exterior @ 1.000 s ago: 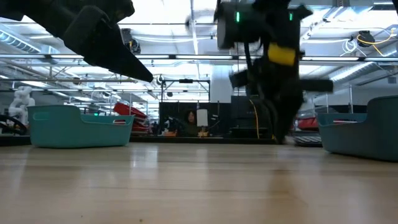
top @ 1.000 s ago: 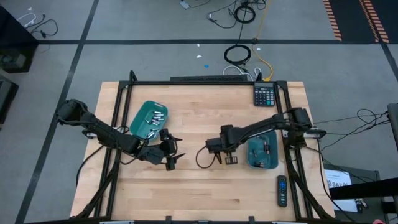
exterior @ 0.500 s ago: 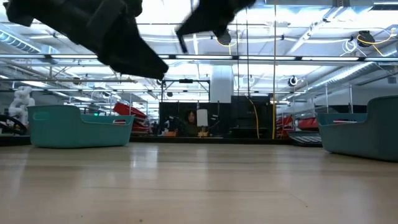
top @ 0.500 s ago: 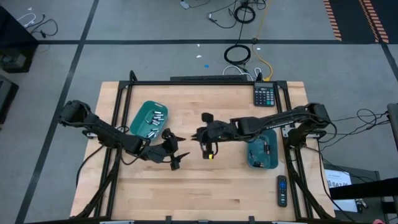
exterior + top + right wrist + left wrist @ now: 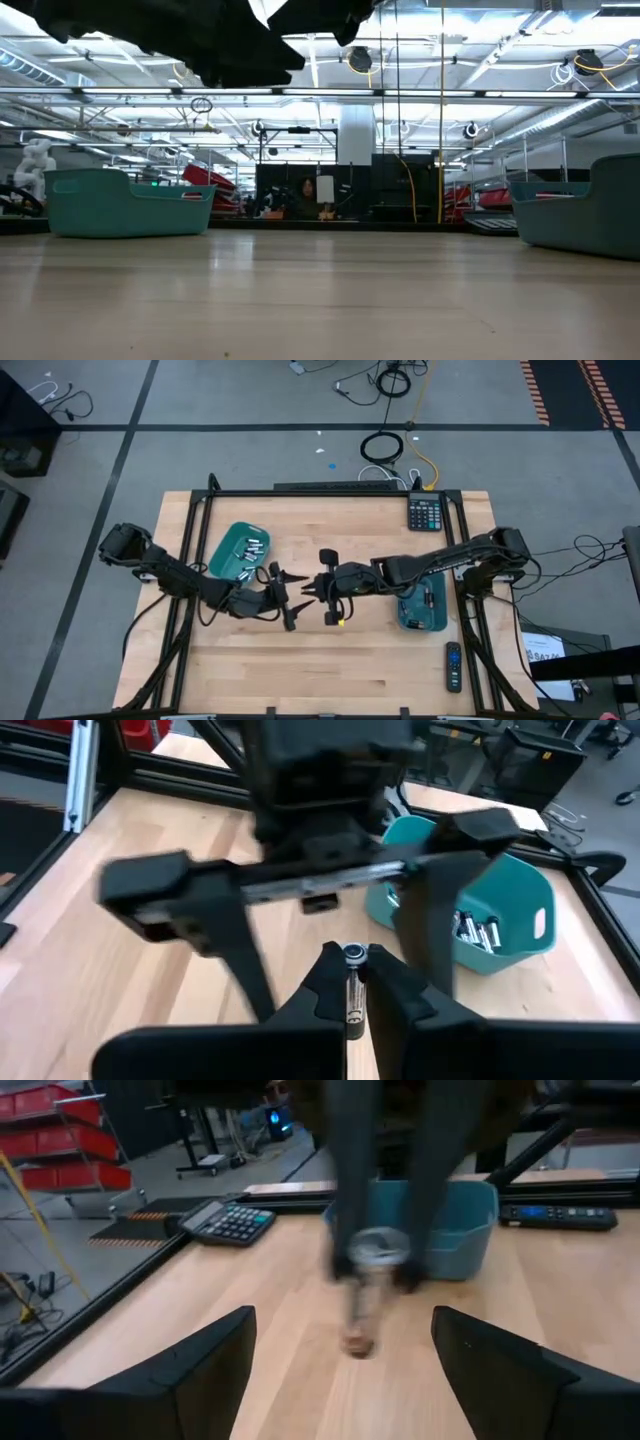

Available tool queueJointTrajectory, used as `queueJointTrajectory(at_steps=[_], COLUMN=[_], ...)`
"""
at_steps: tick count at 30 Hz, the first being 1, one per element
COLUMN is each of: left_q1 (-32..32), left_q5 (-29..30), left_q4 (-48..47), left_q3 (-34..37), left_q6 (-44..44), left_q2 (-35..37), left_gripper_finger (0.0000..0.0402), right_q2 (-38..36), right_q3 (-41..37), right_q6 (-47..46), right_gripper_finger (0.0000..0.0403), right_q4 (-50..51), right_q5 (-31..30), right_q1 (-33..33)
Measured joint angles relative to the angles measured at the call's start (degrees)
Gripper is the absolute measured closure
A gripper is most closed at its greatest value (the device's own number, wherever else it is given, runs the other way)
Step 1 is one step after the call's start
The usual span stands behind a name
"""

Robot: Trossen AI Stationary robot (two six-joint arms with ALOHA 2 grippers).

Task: Sort batteries
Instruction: Put the silver battery into the green bin

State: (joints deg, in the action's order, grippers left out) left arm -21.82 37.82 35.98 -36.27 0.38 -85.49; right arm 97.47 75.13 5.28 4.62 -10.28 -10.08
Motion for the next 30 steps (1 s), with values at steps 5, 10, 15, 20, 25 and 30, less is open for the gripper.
queueJointTrajectory(at_steps=[5, 10, 15, 20, 25, 30], left_q1=[0.9, 0.8, 0.8, 0.9, 1.0, 1.2], left_q5=[-0.9, -0.9, -1.8, -1.7, -1.3, -0.9], left_q4=[2.2, 2.8, 2.4, 2.3, 1.4, -0.8], left_q3=[0.0, -0.1, -0.2, -0.2, -0.2, -0.2], left_q6=[1.2, 3.5, 4.8, 4.9, 4.6, 3.1], left_q2=[0.0, 0.0, 0.0, 0.0, 0.4, 2.1], left_gripper_finger=[0.0120, 0.0230, 0.0364, 0.0364, 0.0364, 0.0364], right_q2=[-0.3, -0.3, -0.3, -0.3, -0.3, -0.3], right_q3=[0.0, 0.0, 0.0, 0.0, 0.1, -0.1], right_q6=[-0.2, -0.9, -1.3, -2.9, -6.5, -7.1], right_gripper_finger=[0.0399, 0.0399, 0.0399, 0.0398, 0.0354, 0.0272], right_q4=[0.2, 1.4, 2.1, 2.4, 4.3, 6.6], right_q5=[-0.3, -0.5, -1.1, -1.7, -2.9, -3.1], right_q1=[-1.0, -1.0, -0.9, -0.9, -0.9, -1.4])
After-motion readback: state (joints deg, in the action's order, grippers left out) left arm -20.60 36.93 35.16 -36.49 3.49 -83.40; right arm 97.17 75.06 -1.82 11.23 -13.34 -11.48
